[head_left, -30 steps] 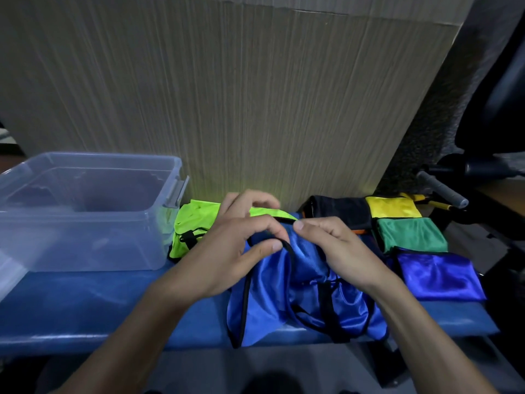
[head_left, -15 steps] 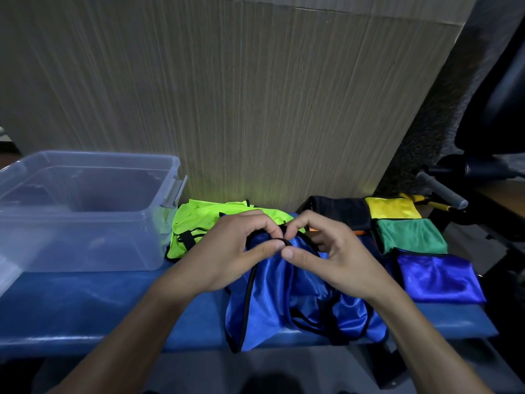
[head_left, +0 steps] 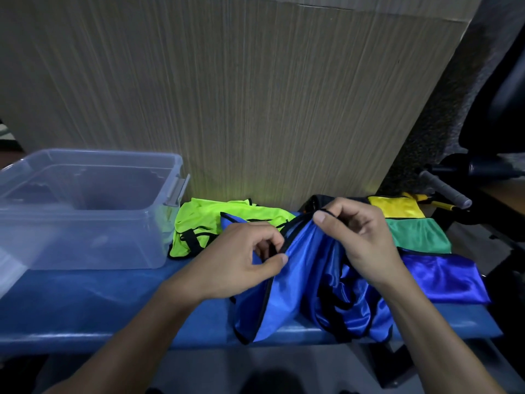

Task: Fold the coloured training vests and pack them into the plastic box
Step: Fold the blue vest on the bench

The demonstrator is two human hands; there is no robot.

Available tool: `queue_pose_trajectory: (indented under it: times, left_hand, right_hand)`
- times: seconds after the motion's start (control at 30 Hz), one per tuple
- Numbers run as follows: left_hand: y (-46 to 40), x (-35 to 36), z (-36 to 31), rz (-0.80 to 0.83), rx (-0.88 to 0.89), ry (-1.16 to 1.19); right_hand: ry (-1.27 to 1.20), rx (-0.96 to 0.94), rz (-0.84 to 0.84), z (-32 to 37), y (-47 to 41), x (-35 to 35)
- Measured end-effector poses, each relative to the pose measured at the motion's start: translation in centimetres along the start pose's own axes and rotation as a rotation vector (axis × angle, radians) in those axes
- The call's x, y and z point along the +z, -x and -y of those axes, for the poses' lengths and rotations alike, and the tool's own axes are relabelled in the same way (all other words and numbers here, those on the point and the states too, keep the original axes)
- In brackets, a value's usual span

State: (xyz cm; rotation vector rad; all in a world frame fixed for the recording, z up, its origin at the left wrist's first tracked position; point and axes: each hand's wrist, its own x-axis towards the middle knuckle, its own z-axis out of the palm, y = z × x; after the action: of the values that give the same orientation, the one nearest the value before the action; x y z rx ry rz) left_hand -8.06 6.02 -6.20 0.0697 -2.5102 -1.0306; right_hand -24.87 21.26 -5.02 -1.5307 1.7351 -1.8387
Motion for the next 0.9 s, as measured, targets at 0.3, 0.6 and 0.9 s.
queue_pose_trajectory:
  times: [0.3,0.6,0.9]
  left_hand:
    - [0.7,-1.6,-1.2,-0.098,0.065,0.096]
    - [0.7,-1.0,-0.5,-0.007,0.067,0.061]
    - [1.1,-0.7,0.0,-0.057,0.093,0.012]
  right_hand:
    - [-0.040,0.146,0.317,0.0,0.5,-0.6]
    - [-0.049,0.056,0.264,0.4,0.0,0.6]
    - [0.134,-0.109,-0.038,6.1,-4.2,-3.0]
